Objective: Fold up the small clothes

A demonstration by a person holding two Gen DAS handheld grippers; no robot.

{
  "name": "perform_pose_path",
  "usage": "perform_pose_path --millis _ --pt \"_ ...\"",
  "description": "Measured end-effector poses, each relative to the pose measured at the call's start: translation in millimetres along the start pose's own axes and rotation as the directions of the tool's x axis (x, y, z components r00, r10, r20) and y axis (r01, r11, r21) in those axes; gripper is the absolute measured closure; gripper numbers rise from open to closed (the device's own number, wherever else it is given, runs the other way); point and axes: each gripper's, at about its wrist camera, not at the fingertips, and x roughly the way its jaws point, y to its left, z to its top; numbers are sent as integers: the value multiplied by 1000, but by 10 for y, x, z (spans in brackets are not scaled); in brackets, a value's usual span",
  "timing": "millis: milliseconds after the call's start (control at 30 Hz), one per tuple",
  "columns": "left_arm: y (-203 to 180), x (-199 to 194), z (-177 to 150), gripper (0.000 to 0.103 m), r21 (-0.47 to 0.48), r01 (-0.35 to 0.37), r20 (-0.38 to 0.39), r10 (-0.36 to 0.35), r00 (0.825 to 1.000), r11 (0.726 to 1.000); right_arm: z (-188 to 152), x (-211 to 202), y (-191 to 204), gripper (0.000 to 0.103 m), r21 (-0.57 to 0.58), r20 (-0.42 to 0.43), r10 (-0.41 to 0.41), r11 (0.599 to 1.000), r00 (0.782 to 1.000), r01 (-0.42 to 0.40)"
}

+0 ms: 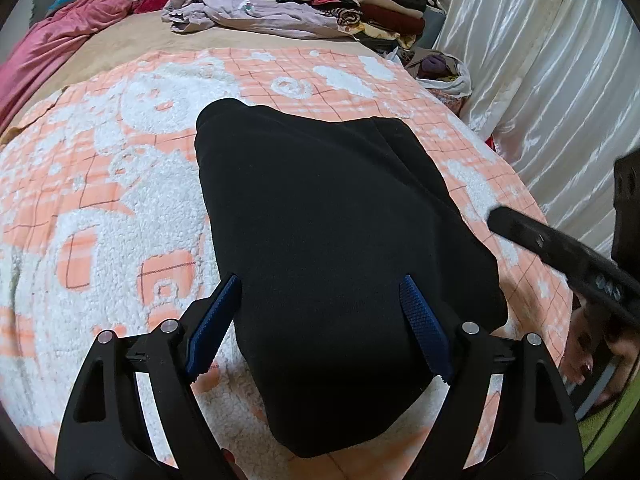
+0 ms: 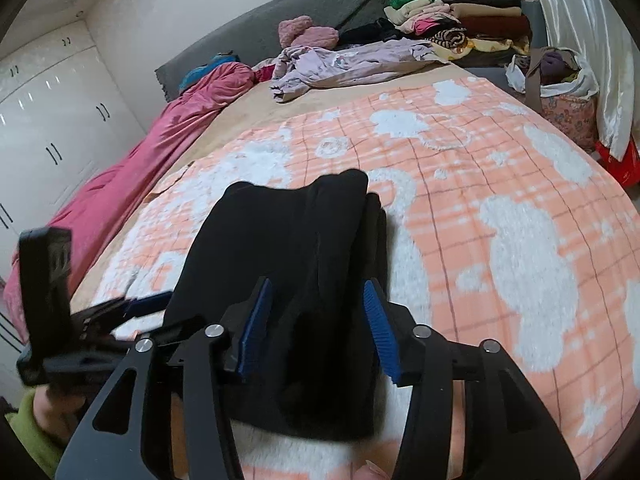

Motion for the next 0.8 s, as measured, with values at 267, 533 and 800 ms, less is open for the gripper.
perform_pose_path --millis 267,533,800 --pt "24 -37 -24 30 -8 3 6 -3 1000 1000 -266 -118 15 51 9 -28 44 999 999 -43" --pt "175 -305 -115 30 -25 6 61 -4 998 1000 -352 -108 108 51 -27 -46 37 999 998 -38" --pt "345 -228 -278 30 -92 42 5 -41 999 995 -381 -53 160 51 -45 -63 41 998 997 -44"
